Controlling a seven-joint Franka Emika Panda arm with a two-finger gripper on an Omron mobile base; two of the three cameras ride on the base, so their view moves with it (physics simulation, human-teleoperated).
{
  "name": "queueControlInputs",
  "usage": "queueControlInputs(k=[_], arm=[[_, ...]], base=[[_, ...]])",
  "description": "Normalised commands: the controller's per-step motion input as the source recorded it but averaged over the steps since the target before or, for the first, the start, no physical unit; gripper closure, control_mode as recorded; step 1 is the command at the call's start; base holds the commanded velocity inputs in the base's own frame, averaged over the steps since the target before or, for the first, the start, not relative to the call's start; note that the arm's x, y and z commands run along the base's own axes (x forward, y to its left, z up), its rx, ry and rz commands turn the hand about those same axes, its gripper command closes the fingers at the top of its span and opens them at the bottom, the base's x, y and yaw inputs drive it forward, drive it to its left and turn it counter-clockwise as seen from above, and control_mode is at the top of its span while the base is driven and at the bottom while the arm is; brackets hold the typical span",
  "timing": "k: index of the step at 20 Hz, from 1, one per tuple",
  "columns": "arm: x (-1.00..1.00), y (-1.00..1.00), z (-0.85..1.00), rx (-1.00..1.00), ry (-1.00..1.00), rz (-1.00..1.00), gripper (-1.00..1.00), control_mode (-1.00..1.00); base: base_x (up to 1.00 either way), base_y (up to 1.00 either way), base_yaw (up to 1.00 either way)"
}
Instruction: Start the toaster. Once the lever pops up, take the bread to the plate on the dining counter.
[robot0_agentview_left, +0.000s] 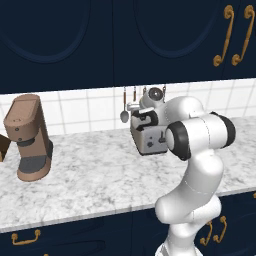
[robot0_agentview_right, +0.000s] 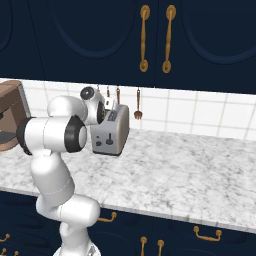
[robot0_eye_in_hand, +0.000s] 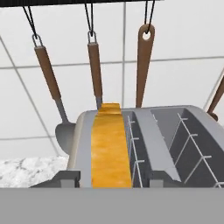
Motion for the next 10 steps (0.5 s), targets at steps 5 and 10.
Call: queueControlInputs(k=[5,10], arm=[[-0.07,0.0,-0.01,0.0,-0.01,0.0,1.0,-1.0],[-0.19,0.0,0.13,0.0,-0.09,0.0,1.0,-1.0]], base=[[0.0,0.0,0.0],[0.0,0.0,0.0]])
